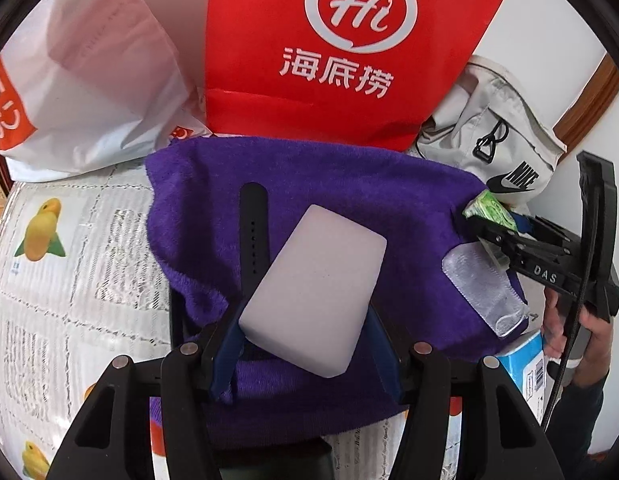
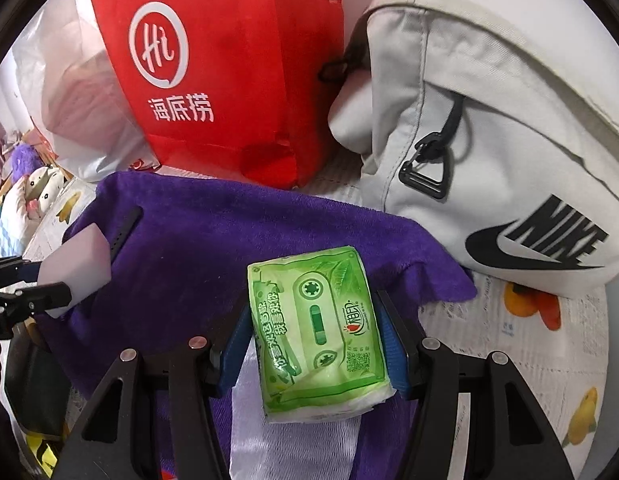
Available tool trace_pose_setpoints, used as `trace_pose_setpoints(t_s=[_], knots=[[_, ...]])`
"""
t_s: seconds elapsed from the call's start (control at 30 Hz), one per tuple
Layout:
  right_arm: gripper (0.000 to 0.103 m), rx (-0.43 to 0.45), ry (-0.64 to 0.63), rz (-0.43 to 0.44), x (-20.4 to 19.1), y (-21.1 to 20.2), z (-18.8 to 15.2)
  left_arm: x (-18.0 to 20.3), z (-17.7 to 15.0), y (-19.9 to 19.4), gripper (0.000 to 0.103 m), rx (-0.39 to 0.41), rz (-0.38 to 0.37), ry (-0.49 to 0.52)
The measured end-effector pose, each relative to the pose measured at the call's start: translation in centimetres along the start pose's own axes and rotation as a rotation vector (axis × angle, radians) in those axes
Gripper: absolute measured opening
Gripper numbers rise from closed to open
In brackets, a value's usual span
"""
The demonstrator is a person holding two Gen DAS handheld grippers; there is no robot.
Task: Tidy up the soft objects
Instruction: 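Set the wipes pack on the mesh bag while the left gripper sets the sponge on the towel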
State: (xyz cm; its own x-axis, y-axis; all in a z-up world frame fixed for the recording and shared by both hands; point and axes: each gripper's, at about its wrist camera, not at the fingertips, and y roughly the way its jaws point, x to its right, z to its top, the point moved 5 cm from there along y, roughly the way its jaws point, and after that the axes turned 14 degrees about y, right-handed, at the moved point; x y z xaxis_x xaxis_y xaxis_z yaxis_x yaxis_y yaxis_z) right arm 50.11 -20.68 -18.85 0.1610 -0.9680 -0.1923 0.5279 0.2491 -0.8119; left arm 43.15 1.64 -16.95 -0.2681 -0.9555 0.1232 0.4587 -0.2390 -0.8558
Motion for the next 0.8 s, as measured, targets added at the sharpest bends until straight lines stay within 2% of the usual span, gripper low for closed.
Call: trace_pose_setpoints(t_s=[0.37,0.47,0.57,0.67,0.8], knots=[[0.058,-0.029,0.0,0.004,0.5,1.0,0.7,-0.1,0.2,0.8,0.058,-0.013,-0.009,0.01],[0.068,-0.007,0.013,0.011,0.6,-0.2,0.6,0.3,0.1,0.9,0.061,-0.019,-0.001,0.024],[0.07,0.015,0.026,0.03,0.5,-1.7,0.1,0.3,0.0,0.8,0.066,-0.023,0.008,0.014],[0.071,0.019,0.03,0.023,0.4,-2.8,-0.4,0.3,-0.2,0.4,0.068,-0.021,0.016,0.009],[0.077,0.028,0.049,0.003,0.6,-4.3,-1.1,0.1,-0.8,-1.1,0.068,-0.007,0.04,0.009]])
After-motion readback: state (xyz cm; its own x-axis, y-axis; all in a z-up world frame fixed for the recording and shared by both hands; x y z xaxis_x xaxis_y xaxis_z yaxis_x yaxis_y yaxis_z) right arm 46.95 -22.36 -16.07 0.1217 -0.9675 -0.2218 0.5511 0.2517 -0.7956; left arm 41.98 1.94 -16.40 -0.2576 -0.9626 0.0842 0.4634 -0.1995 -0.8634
